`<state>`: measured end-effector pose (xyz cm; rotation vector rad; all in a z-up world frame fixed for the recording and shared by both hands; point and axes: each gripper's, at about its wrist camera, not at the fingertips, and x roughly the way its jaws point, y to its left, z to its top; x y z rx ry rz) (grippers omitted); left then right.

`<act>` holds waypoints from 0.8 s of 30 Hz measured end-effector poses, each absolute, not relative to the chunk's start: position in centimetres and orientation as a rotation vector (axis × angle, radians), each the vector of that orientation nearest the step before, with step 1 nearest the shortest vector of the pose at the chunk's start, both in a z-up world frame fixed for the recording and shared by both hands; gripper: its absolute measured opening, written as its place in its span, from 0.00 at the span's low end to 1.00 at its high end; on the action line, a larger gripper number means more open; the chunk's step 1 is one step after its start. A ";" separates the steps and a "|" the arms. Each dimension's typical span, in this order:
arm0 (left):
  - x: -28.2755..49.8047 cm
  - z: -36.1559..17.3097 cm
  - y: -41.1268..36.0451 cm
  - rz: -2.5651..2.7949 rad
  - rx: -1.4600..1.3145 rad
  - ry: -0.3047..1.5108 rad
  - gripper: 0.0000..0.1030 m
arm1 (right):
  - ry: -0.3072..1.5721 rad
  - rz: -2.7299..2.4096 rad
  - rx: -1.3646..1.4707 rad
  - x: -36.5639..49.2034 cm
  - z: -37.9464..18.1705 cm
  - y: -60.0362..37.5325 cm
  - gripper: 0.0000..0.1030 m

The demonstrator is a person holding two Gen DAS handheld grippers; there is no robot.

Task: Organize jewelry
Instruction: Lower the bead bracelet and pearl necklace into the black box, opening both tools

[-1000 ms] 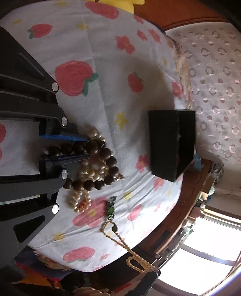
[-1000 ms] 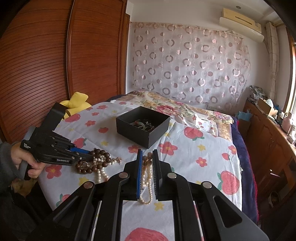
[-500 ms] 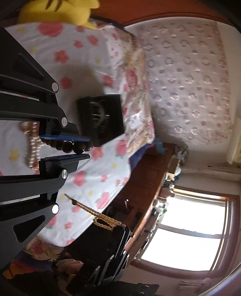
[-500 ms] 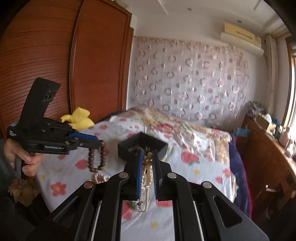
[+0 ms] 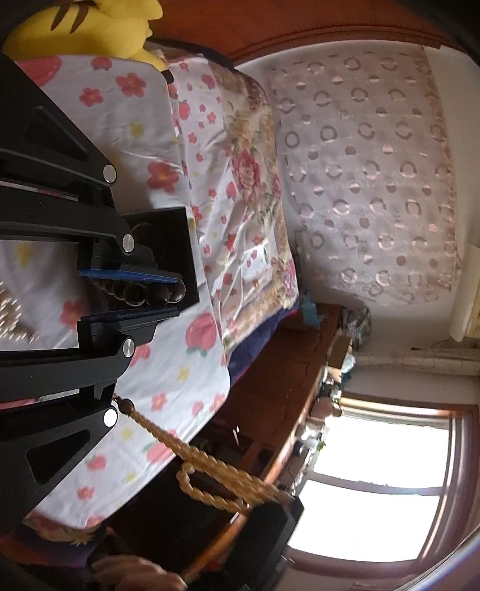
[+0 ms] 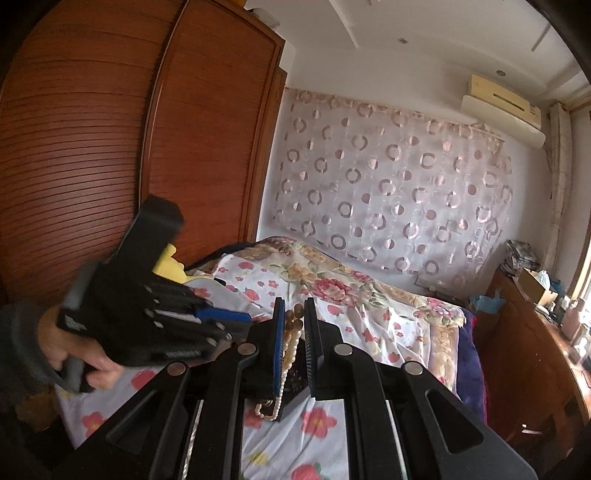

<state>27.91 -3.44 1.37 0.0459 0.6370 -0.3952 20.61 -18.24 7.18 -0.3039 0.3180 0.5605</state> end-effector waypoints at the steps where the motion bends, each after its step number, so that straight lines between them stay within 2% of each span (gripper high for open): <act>1: 28.8 0.9 -3.4 -0.387 0.046 0.646 0.12 | 0.321 0.562 -0.302 21.4 7.1 -18.1 0.11; 14: 33.9 -3.5 -0.8 -0.328 0.017 0.720 0.12 | 0.416 0.629 -0.251 30.5 4.3 -15.6 0.11; 17: 34.0 -3.9 0.3 -0.322 -0.004 0.723 0.14 | 0.455 0.643 -0.239 32.0 3.2 -15.0 0.12; 19: 33.6 -4.0 0.8 -0.320 -0.008 0.722 0.19 | 0.481 0.643 -0.237 32.5 2.0 -14.6 0.12; 24: 32.2 -4.1 1.6 -0.311 -0.001 0.717 0.20 | 0.510 0.643 -0.240 33.0 0.7 -13.9 0.12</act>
